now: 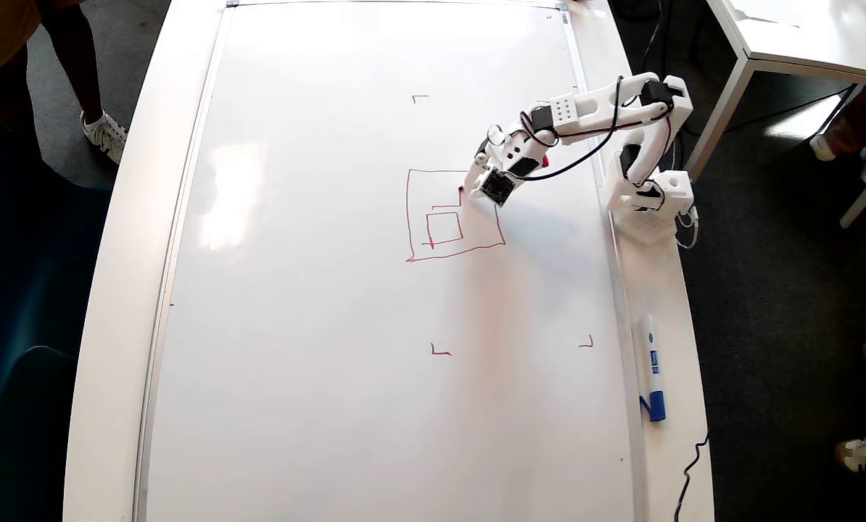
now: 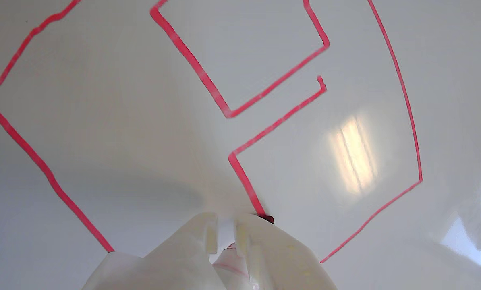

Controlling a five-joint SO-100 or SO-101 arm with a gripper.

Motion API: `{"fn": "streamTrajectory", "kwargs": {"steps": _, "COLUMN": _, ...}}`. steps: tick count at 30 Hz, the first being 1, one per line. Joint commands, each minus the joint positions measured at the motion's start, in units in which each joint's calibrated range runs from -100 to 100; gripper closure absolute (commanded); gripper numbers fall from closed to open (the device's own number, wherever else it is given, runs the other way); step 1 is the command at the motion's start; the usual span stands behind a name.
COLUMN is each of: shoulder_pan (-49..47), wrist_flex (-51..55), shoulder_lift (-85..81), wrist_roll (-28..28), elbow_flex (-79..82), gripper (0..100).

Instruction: Draw on a whiteboard a robot head using a pen attached to the gripper

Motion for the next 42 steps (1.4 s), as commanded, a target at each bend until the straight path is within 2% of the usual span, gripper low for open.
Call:
{"fn": "streamTrajectory", "kwargs": {"steps": 1, "shoulder_pan": 2.0, "wrist_flex": -0.2, "shoulder_lift": -1.0, "wrist_roll": 0.2, "elbow_flex": -0.8, "gripper": 99}}
{"fn": "streamTrajectory", "kwargs": {"steps": 15, "shoulder_pan": 3.1, "wrist_flex": -1.6, "shoulder_lift": -0.4, "wrist_roll": 0.3, "elbow_flex": -2.3, "gripper": 99}}
{"fn": "streamTrajectory", "kwargs": {"steps": 29, "shoulder_pan": 2.6, "wrist_flex": -2.3, "shoulder_lift": 15.7, "wrist_roll": 0.3, "elbow_flex": -20.8, "gripper": 99}}
{"fn": "streamTrajectory", "kwargs": {"steps": 42, "shoulder_pan": -0.8, "wrist_flex": -2.3, "shoulder_lift": 16.8, "wrist_roll": 0.1, "elbow_flex": -22.2, "gripper": 99}}
